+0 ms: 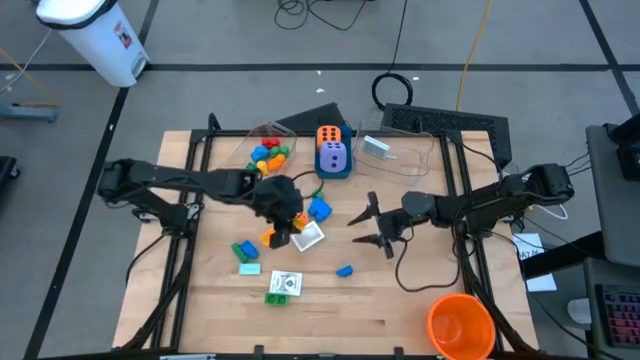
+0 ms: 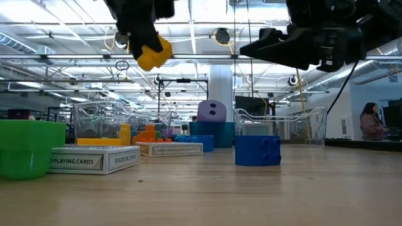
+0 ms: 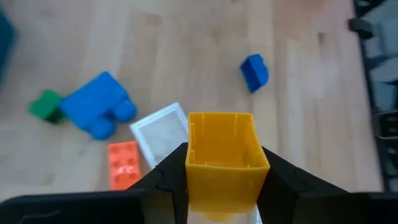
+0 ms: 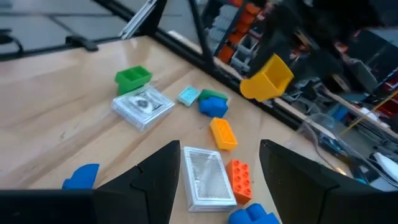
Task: Pick & Place Toys
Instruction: Put the yellow game piece into the left transparent bin
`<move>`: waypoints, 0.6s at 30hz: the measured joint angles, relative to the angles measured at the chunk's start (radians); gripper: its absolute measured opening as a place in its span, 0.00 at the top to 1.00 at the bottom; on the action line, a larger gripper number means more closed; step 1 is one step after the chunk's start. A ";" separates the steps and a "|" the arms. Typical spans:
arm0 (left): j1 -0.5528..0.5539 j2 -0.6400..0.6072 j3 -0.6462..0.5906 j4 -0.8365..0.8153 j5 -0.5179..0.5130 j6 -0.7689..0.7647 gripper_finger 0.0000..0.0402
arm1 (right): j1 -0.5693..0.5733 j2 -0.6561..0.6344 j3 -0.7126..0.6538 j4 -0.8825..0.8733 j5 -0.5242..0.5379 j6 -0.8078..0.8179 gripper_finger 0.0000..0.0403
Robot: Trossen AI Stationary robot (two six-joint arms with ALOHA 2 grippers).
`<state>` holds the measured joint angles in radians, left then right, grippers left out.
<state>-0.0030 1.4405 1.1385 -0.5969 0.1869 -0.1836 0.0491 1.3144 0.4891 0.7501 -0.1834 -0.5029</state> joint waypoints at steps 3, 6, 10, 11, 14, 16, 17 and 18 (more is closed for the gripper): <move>0.047 0.038 0.003 0.028 0.107 0.029 0.67 | 0.011 0.000 0.036 -0.072 0.000 -0.016 0.47; 0.077 0.084 0.044 0.015 0.160 0.053 0.64 | 0.010 0.000 0.073 -0.120 -0.003 -0.044 0.47; 0.094 0.166 0.143 -0.032 0.238 0.110 0.63 | 0.010 0.000 0.125 -0.175 -0.036 -0.066 0.47; 0.095 0.190 0.175 -0.052 0.255 0.126 0.64 | 0.010 0.000 0.137 -0.191 -0.057 -0.067 0.47; 0.094 0.261 0.278 -0.131 0.289 0.167 0.67 | 0.010 0.005 0.159 -0.215 -0.081 -0.084 0.47; 0.094 0.311 0.344 -0.183 0.312 0.192 0.67 | 0.010 0.010 0.159 -0.209 -0.081 -0.099 0.47; 0.094 0.333 0.375 -0.202 0.323 0.204 0.67 | 0.010 0.011 0.159 -0.209 -0.081 -0.105 0.47; 0.094 0.356 0.404 -0.218 0.336 0.216 0.66 | 0.010 0.011 0.159 -0.205 -0.081 -0.108 0.47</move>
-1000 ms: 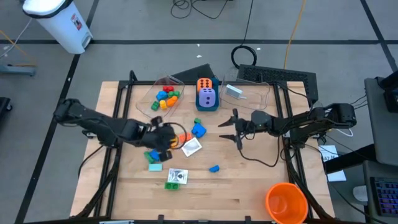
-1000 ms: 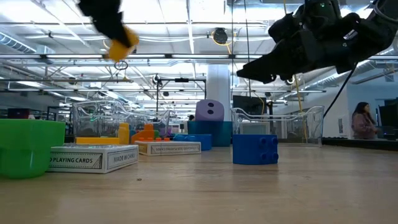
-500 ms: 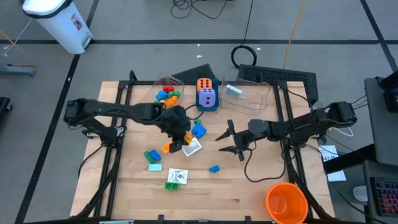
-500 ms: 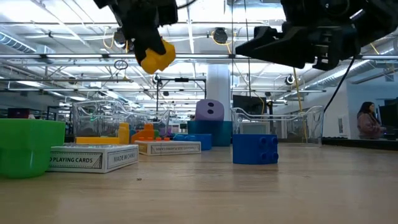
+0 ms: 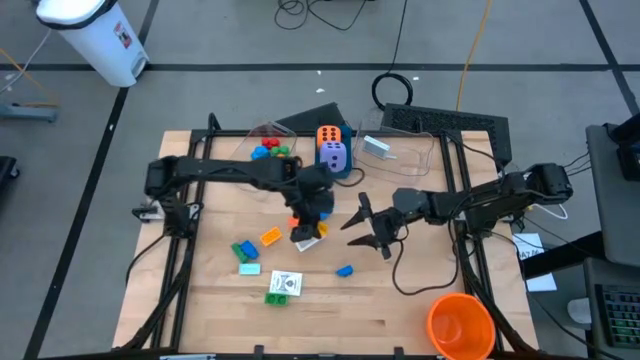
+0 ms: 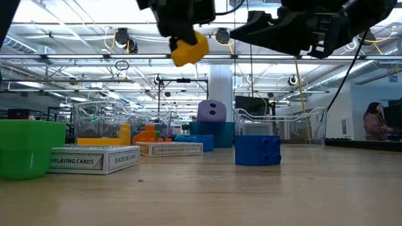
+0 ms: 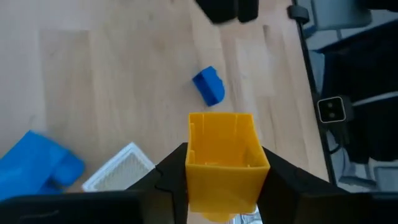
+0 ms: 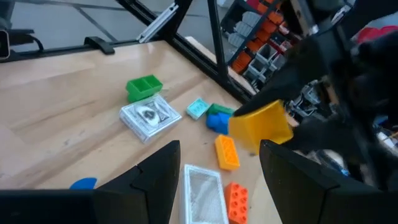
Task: Pick & Place Toys
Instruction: Put the yellow game piece into the left transparent bin
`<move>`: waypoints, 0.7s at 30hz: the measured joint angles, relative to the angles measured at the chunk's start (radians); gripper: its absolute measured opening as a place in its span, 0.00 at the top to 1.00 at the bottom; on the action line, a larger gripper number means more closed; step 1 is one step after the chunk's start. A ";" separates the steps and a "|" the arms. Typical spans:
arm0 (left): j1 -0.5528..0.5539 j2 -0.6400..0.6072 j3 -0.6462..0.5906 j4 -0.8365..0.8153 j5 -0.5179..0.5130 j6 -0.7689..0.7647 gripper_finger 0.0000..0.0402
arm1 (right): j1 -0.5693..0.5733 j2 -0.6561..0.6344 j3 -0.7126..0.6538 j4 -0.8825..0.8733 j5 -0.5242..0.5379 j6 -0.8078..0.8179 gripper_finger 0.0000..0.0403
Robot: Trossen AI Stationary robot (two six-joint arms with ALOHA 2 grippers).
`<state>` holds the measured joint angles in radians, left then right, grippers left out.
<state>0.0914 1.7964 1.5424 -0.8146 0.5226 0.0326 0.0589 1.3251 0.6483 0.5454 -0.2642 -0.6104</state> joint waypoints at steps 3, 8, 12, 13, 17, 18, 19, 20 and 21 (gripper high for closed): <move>0.000 0.061 0.080 -0.041 0.032 0.027 0.62 | 0.000 0.000 0.002 0.003 0.000 -0.002 0.47; 0.000 0.148 0.192 -0.101 0.038 0.080 0.63 | 0.000 0.000 0.002 0.003 0.000 0.006 0.47; 0.000 0.189 0.250 -0.109 0.072 0.105 0.67 | 0.000 0.000 0.002 -0.005 0.000 0.014 0.47; 0.000 0.195 0.262 -0.112 0.073 0.109 0.67 | 0.000 0.002 0.002 -0.004 0.000 0.021 0.47; 0.000 0.196 0.277 -0.104 0.070 0.116 0.63 | 0.000 0.016 0.001 0.001 0.025 0.022 0.47; 0.001 0.196 0.278 -0.103 0.060 0.115 0.61 | 0.002 0.021 0.001 0.010 0.034 0.022 0.48; 0.003 0.196 0.279 -0.101 0.054 0.113 0.60 | 0.002 0.029 0.001 0.021 0.049 0.018 0.48; 0.004 0.196 0.279 -0.104 0.047 0.112 0.59 | 0.002 0.034 0.002 0.026 0.056 0.015 0.48; 0.006 0.196 0.279 -0.106 0.045 0.112 0.59 | 0.002 0.036 0.001 0.023 0.057 0.015 0.49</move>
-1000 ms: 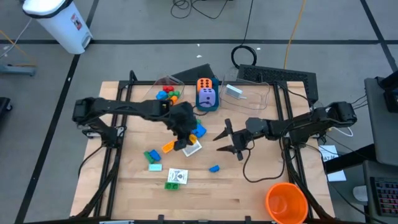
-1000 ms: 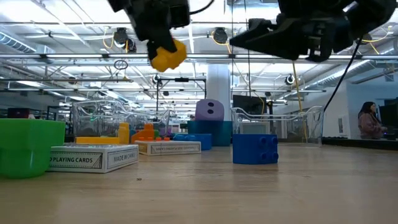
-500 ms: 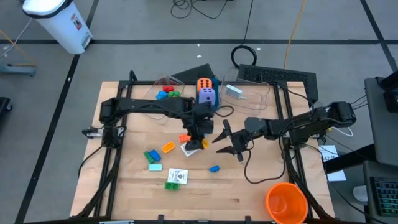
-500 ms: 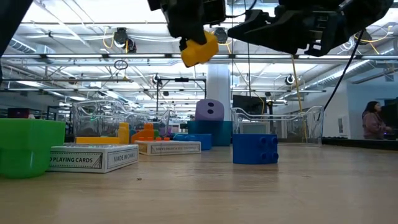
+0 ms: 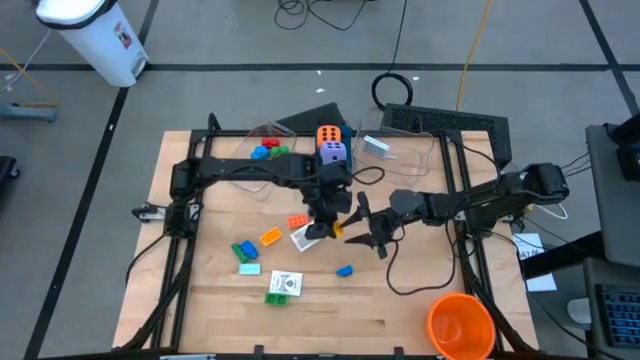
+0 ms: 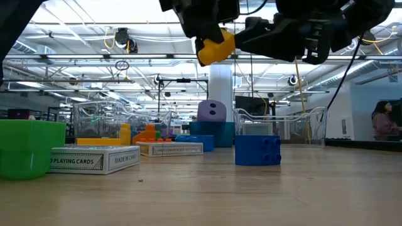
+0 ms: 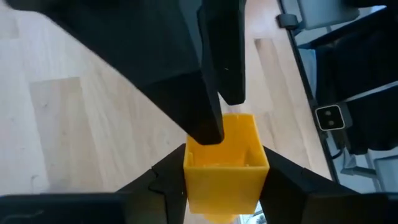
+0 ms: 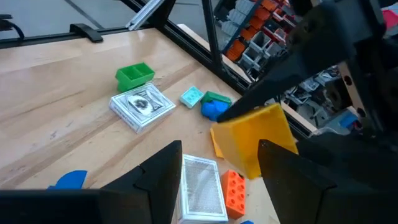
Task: Pick & Place Toys
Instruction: Put the yellow game piece into the left transparent bin
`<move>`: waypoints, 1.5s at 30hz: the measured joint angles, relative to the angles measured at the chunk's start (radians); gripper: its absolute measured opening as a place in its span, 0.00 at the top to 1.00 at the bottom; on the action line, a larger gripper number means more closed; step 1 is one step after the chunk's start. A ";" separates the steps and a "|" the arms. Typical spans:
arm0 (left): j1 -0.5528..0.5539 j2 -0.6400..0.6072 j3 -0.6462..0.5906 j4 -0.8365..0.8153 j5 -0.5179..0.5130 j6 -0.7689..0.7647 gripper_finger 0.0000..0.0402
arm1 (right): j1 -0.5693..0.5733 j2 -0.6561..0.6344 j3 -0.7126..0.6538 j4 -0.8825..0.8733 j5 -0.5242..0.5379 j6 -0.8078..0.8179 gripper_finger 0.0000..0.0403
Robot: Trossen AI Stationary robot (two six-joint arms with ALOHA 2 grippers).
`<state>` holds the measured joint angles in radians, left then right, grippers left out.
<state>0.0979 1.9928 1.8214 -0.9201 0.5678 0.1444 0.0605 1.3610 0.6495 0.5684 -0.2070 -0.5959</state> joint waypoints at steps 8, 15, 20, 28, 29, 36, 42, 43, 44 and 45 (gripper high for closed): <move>0.004 0.001 0.000 0.039 -0.004 0.000 0.67 | 0.001 0.024 0.000 0.038 -0.002 0.005 0.59; 0.005 0.001 0.000 0.040 -0.005 0.004 0.58 | 0.001 0.024 0.000 0.045 0.058 0.008 0.75; 0.011 0.000 0.000 0.038 -0.002 0.008 0.49 | 0.000 0.025 0.000 0.041 0.076 0.007 0.95; 0.028 -0.050 -0.001 -0.014 -0.085 0.037 0.44 | 0.000 0.025 -0.001 0.034 0.082 0.016 0.99; 0.029 -0.065 -0.001 -0.023 -0.115 0.042 0.45 | 0.000 0.025 -0.002 0.032 0.082 0.016 0.99; 0.031 -0.236 -0.001 -0.059 -0.329 0.073 0.47 | 0.000 0.022 -0.002 0.029 0.175 0.009 0.99; 0.016 -0.375 -0.002 -0.077 -0.482 0.121 0.50 | -0.017 0.019 -0.002 0.025 0.210 0.024 0.99; 0.013 -0.393 -0.004 -0.072 -0.494 0.127 0.51 | -0.025 0.018 -0.002 0.024 0.209 0.041 0.99; 0.011 -0.411 -0.012 -0.064 -0.497 0.135 0.51 | -0.037 0.018 -0.002 0.024 0.209 0.062 0.99; 0.011 -0.425 -0.027 -0.052 -0.495 0.142 0.52 | -0.049 0.018 -0.002 0.023 0.207 0.085 0.99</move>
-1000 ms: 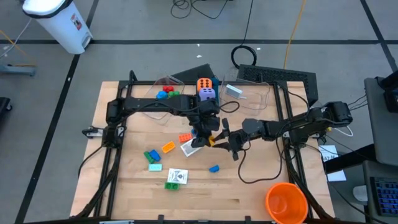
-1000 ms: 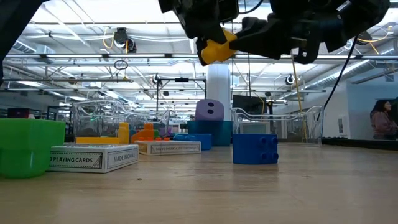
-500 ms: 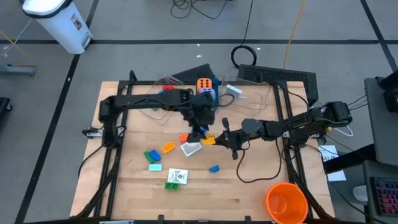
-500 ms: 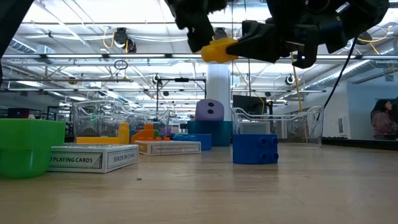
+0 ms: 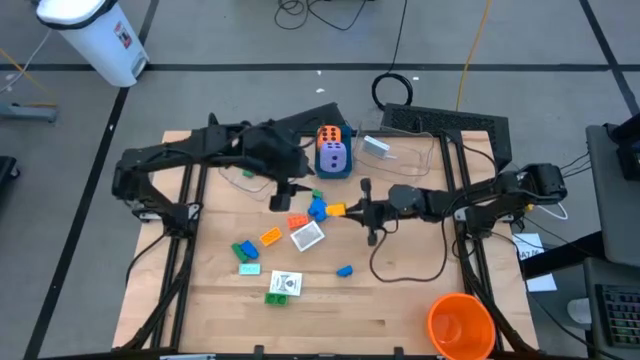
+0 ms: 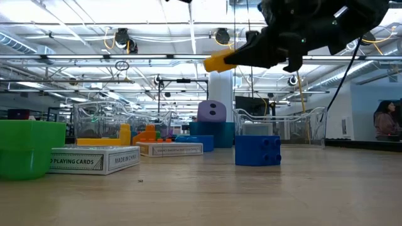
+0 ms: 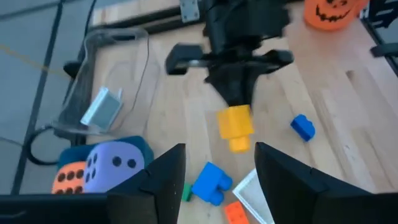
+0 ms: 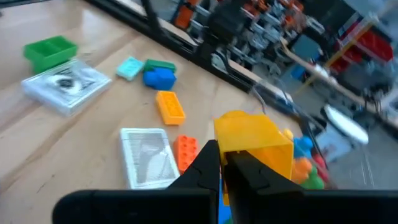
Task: Pick & Place Toys
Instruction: Put the yellow game piece into the left transparent bin
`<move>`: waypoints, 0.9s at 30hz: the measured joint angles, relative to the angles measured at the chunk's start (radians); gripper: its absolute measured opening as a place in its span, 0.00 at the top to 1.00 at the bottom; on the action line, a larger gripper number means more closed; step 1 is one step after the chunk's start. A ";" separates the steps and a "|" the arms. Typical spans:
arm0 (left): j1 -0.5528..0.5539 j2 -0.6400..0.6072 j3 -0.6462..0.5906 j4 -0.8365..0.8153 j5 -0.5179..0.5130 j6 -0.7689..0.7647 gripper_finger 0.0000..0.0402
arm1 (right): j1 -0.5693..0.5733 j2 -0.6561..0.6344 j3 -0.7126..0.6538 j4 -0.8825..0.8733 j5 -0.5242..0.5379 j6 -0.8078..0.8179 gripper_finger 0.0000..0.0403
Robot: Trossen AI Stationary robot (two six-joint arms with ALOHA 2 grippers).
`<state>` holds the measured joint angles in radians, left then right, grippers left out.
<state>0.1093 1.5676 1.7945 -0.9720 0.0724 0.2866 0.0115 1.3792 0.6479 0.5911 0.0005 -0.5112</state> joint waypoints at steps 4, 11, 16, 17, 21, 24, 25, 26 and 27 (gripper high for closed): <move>-0.003 -0.034 -0.136 0.158 0.016 0.022 0.55 | -0.062 0.000 0.000 -0.003 -0.043 0.092 0.99; -0.003 -0.044 -0.486 0.668 0.004 0.044 0.61 | -0.169 0.000 0.000 0.014 -0.193 0.265 1.00; 0.006 -0.045 -0.675 1.073 0.005 0.068 0.64 | -0.213 0.000 0.000 0.076 -0.218 0.374 1.00; 0.010 -0.045 -0.696 1.133 0.004 0.067 0.65 | -0.217 0.000 0.000 0.093 -0.219 0.389 1.00; 0.028 -0.045 -0.725 1.213 0.003 0.060 0.66 | -0.240 0.000 0.000 0.189 -0.220 0.443 1.00; 0.038 -0.045 -0.725 1.206 0.004 0.046 0.65 | -0.268 -0.002 0.000 0.235 -0.215 0.519 1.00; 0.040 -0.045 -0.725 1.205 0.004 0.038 0.65 | -0.276 -0.002 0.000 0.235 -0.216 0.541 1.00; 0.041 -0.045 -0.725 1.205 0.004 0.028 0.64 | -0.282 -0.002 0.000 0.225 -0.219 0.553 1.00; 0.041 -0.045 -0.725 1.205 0.004 0.023 0.64 | -0.287 -0.002 0.000 0.212 -0.239 0.557 1.00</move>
<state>0.1501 1.5230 1.0691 0.2333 0.0761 0.3093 -0.2752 1.3777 0.6483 0.8030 -0.2384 0.0455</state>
